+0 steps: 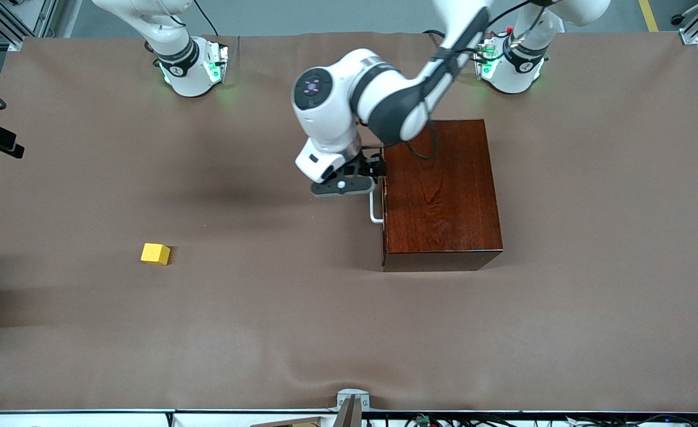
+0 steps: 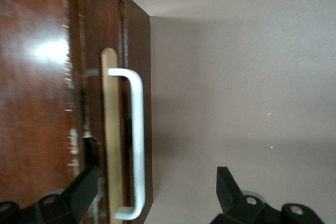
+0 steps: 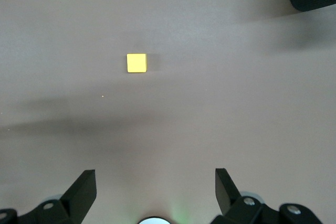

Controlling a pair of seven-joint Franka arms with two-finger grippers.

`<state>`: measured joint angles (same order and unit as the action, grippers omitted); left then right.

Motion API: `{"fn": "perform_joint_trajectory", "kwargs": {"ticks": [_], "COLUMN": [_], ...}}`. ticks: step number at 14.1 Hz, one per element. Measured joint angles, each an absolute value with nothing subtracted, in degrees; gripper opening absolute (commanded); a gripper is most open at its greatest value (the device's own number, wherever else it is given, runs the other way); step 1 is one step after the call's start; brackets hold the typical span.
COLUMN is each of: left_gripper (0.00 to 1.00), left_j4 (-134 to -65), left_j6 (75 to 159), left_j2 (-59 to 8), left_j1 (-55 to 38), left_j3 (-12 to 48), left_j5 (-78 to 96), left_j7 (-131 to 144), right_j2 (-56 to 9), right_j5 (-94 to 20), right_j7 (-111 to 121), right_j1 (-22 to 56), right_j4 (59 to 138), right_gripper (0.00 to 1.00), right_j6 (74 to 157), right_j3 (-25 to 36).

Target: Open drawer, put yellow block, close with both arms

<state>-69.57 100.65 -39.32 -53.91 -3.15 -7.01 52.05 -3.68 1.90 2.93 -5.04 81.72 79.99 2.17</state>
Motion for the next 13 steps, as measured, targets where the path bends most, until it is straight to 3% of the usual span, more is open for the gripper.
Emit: {"fn": "perform_joint_trajectory", "kwargs": {"ticks": [13], "left_gripper": [1.0], "left_j4": [-69.31], "left_j6": [101.0], "left_j2": [-44.7], "left_j1": [-54.69], "left_j3": [-4.35], "left_j5": [-7.18], "left_j7": [52.07], "right_j2": [-5.06], "right_j5": [1.94], "right_j7": [2.85], "right_j1": [-5.06], "right_j4": [81.74], "right_gripper": [1.0], "right_j6": [80.0], "right_j3": [2.21]}}
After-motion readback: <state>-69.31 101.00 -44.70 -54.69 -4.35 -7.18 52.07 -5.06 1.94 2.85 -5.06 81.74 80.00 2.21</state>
